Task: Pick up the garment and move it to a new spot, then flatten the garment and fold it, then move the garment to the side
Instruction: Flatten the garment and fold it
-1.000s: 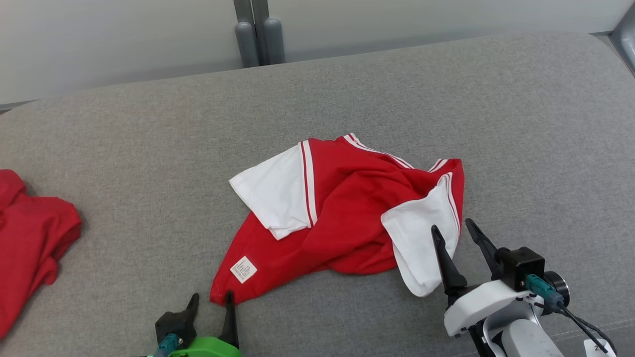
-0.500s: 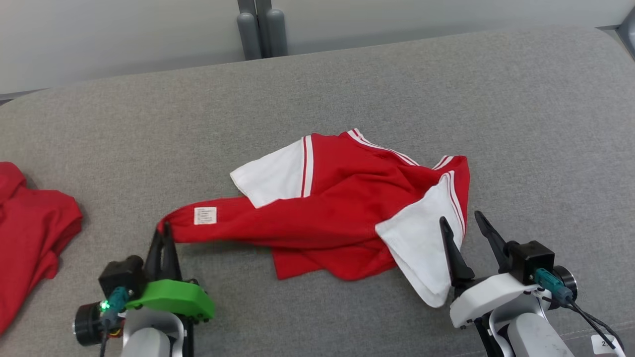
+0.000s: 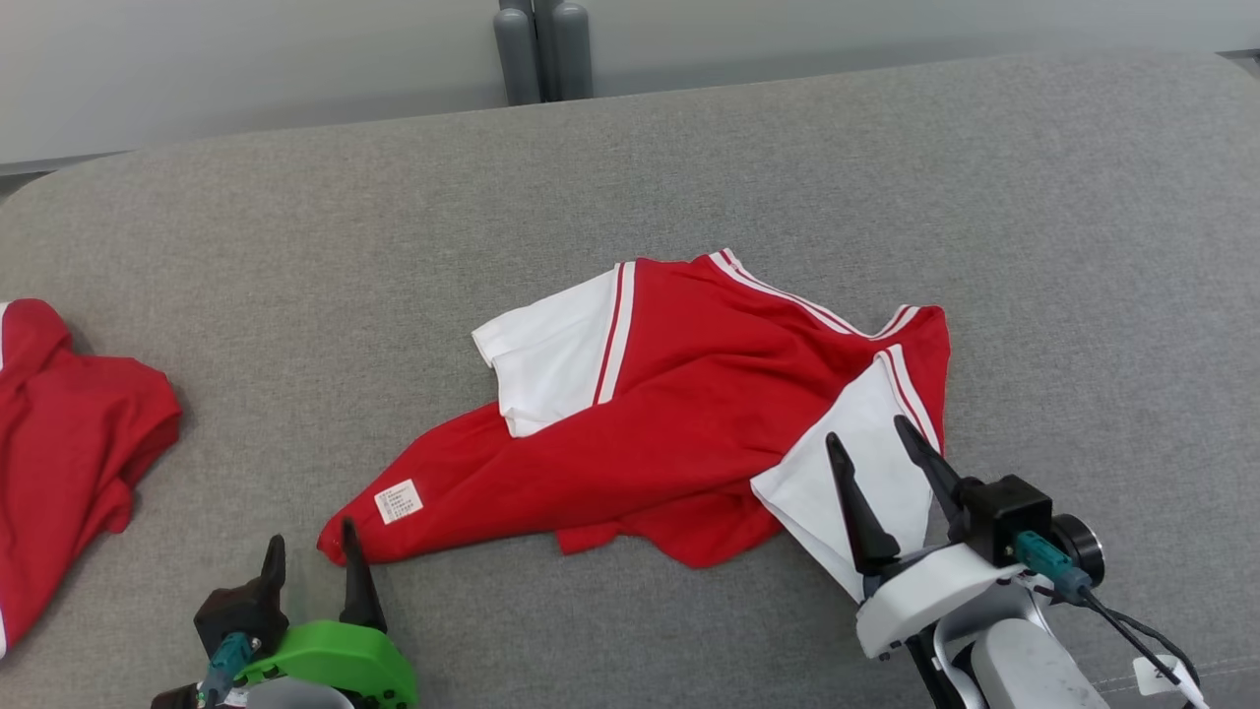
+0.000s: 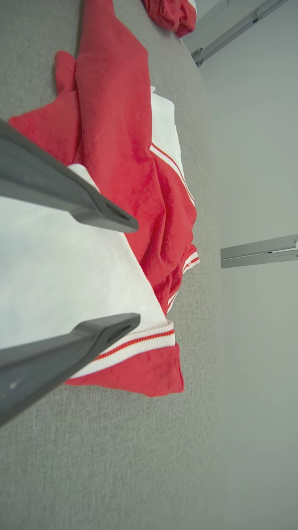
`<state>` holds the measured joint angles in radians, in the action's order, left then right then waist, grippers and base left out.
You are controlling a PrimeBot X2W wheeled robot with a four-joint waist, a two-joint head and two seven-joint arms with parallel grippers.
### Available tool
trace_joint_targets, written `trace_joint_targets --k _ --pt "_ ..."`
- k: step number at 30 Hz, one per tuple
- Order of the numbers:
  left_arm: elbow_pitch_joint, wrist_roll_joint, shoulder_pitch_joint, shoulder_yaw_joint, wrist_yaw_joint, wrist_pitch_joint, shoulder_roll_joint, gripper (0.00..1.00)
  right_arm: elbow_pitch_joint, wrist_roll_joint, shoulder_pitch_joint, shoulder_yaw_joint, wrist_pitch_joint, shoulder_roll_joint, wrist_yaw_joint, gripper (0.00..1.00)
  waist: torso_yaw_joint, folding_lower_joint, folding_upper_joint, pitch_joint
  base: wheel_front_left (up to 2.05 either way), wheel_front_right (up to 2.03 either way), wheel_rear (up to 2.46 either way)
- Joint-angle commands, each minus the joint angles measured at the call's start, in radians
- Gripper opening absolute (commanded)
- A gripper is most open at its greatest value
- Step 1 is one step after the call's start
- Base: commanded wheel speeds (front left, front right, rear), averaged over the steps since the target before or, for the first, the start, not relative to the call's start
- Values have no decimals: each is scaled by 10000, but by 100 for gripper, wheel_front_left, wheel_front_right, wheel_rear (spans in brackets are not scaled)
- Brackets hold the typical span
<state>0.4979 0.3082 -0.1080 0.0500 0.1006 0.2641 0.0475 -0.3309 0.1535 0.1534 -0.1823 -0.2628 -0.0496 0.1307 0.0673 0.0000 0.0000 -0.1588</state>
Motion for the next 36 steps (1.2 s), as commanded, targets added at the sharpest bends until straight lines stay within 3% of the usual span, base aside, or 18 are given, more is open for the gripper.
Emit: trace_joint_targets --k 1,8,21,22,24,25,36 --pt "-48 83 140 112 76 6 56 100 -91 -142 168 -226 -30 -31 1 100 -66 0 0 -23 0 0 0" --pt "-149 310 189 606 161 6 54 100 -628 -908 311 -1355 -30 -185 -2 100 -288 0 0 -43 0 0 0" --pt "-270 396 74 738 171 6 54 100 -1616 -2917 582 -1253 -30 -60 -4 100 -443 0 0 -95 0 0 0" --pt "-268 404 88 763 184 6 54 100 -1761 -2983 594 -1121 -30 -61 -4 94 -460 0 0 -101 0 0 0" --pt "-262 410 85 808 202 6 54 100 -1838 -3014 682 -897 -30 -31 -4 20 -492 0 0 -113 0 0 0" --pt "-267 415 75 829 207 6 54 100 -1814 -2928 707 -852 -30 -15 -4 0 -506 0 0 -118 0 0 0" --pt "-358 454 44 1018 146 6 54 100 -797 -1711 1457 96 -31 -16 -6 0 -616 0 0 -118 0 0 0"
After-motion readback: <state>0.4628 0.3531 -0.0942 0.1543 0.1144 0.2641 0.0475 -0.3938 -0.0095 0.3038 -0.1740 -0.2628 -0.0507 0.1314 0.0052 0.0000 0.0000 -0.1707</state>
